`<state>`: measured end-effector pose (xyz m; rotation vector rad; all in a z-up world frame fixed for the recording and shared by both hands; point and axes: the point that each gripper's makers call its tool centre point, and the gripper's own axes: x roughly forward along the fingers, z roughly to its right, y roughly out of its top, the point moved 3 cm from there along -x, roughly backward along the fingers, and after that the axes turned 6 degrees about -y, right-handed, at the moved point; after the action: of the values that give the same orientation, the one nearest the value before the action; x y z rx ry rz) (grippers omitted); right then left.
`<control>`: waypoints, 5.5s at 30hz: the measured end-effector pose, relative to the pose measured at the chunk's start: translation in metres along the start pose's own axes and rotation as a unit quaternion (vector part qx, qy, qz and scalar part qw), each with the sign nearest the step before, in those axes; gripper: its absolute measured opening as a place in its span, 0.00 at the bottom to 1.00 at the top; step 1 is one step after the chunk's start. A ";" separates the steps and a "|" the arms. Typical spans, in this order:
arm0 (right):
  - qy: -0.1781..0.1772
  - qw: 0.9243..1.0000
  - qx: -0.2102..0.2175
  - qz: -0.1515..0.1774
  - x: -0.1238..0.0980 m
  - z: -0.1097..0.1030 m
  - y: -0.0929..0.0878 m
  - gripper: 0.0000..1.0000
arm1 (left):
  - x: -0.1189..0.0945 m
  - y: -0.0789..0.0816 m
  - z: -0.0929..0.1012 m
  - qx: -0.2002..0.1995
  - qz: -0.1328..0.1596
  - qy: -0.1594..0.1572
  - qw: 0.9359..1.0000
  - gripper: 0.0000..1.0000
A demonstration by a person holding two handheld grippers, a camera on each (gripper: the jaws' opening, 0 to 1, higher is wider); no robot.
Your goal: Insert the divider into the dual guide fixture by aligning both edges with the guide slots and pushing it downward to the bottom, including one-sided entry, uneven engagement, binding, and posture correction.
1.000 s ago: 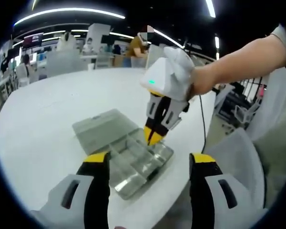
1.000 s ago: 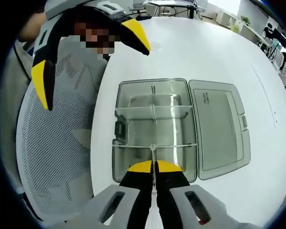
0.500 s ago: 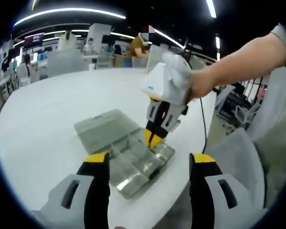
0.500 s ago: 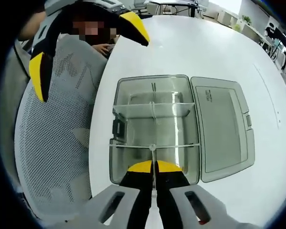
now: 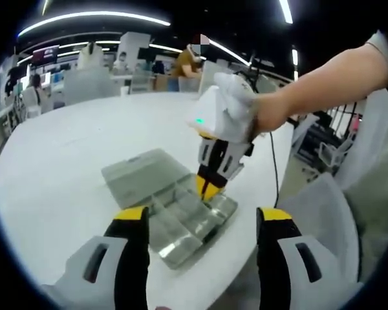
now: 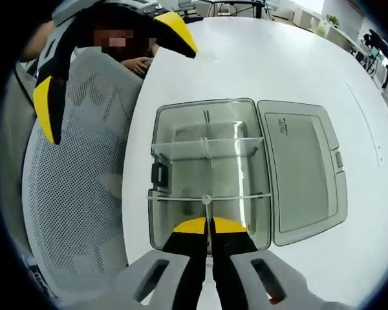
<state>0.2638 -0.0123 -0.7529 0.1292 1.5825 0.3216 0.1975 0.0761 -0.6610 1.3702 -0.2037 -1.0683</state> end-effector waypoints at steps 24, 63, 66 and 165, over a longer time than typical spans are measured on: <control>0.004 1.000 0.011 -0.023 -0.018 0.002 0.006 0.00 | 0.001 0.000 0.002 0.001 0.005 0.000 1.000 0.66; -0.004 0.999 -0.039 -0.020 -0.014 0.000 0.004 0.00 | 0.002 -0.002 0.003 0.000 0.001 -0.002 1.000 0.66; -0.004 0.999 -0.033 -0.018 -0.013 -0.001 0.003 0.00 | 0.002 -0.001 0.004 0.001 0.000 -0.002 1.000 0.65; -0.123 0.955 0.154 0.220 -0.052 -0.059 -0.014 0.45 | -0.083 -0.059 -0.063 0.079 -0.121 0.015 0.989 0.64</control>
<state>0.2096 -0.0478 -0.7064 0.7447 1.3359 0.3841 0.1662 0.1880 -0.6904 1.5822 -0.1025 -1.2533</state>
